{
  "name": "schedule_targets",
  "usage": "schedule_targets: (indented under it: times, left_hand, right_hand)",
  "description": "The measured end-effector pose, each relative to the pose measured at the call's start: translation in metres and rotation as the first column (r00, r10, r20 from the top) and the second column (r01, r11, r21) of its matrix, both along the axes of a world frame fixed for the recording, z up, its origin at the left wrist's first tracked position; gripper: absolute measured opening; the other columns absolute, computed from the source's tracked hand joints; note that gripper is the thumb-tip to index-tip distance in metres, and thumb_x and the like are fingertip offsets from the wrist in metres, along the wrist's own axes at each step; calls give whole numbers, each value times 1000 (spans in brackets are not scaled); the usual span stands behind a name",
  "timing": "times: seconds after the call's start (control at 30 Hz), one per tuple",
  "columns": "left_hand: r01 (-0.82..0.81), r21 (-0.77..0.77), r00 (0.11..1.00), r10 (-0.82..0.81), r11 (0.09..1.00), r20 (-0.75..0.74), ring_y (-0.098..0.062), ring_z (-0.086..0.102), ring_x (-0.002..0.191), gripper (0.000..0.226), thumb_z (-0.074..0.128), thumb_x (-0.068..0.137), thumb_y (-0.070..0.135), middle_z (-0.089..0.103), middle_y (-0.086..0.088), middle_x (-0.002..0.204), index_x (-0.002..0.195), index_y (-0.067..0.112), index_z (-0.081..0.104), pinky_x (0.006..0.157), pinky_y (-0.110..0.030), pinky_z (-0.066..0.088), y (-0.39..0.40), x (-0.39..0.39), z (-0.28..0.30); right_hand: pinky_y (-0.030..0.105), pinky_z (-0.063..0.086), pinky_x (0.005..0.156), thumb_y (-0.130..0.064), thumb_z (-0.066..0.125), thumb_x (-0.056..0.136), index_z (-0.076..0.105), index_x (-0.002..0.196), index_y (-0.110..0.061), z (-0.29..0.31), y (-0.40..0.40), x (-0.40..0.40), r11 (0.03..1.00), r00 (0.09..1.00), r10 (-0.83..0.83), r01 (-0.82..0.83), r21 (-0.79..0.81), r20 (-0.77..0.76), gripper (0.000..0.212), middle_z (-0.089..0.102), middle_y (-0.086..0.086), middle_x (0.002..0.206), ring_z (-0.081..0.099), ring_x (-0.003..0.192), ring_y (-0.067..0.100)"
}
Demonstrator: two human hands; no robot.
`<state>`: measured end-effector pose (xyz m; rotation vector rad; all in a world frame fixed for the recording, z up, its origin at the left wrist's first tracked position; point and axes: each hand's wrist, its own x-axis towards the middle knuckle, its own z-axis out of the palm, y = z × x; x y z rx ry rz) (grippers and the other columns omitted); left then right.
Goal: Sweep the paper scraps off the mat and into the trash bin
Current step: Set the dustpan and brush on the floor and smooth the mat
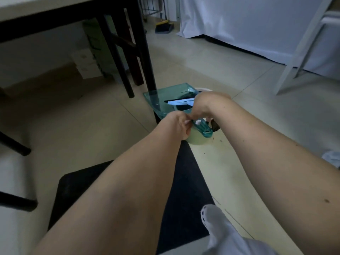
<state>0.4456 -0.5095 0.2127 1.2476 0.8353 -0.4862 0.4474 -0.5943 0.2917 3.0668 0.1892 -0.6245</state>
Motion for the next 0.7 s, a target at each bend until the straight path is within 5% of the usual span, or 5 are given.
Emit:
schedule_targets:
  times: [0.17, 0.33, 0.53, 0.6, 0.7]
  left_hand:
    - [61, 23, 998, -61, 998, -15, -13, 31, 57, 29, 38, 101, 13, 48, -1, 67, 103, 25, 65, 66, -18, 32, -27, -38, 25]
    - [99, 44, 995, -99, 994, 3, -11, 32, 54, 39, 34, 99, 7, 49, -5, 50, 61, 5, 43, 55, -17, 26, -50, -57, 27]
    - [442, -32, 891, -443, 896, -99, -12, 67, 90, 42, 33, 104, 28, 71, -3, 90, 97, 7, 69, 78, -24, 50, -49, -72, -2]
    - [398, -35, 904, -399, 917, -156, -22, 59, 119, 42, 35, 104, 25, 58, -14, 132, 139, 5, 45, 90, -32, 46, -44, -80, -12]
    - [308, -33, 939, -309, 951, -152, -29, 48, 131, 51, 32, 104, 17, 36, -16, 151, 151, 7, 19, 100, -39, 41, -44, -86, -33]
  right_hand:
    - [26, 40, 52, -50, 69, 78, 60, 102, -18, -3, -17, -26, 996, 1000, -8, 6, -88, -23, 42, 62, 0, 88, 60, 76, 20]
    - [24, 37, 47, -39, 68, 80, 63, 103, -15, -17, -32, -40, 991, 992, -124, 122, -60, -20, 34, 62, -1, 81, 56, 64, 16]
    - [27, 50, 92, -23, 56, 91, 53, 78, -14, -40, -87, -61, 983, 972, -172, 158, -97, -161, 16, 67, -3, 71, 68, 78, 13]
    - [34, 49, 97, -18, 54, 93, 47, 82, -9, -53, -108, -65, 976, 948, -210, 190, -105, -238, 16, 64, 3, 76, 69, 95, 19]
    - [33, 48, 97, -18, 55, 93, 47, 103, -9, -74, -134, -75, 964, 921, -248, 204, -169, -300, 16, 63, 6, 81, 67, 94, 22]
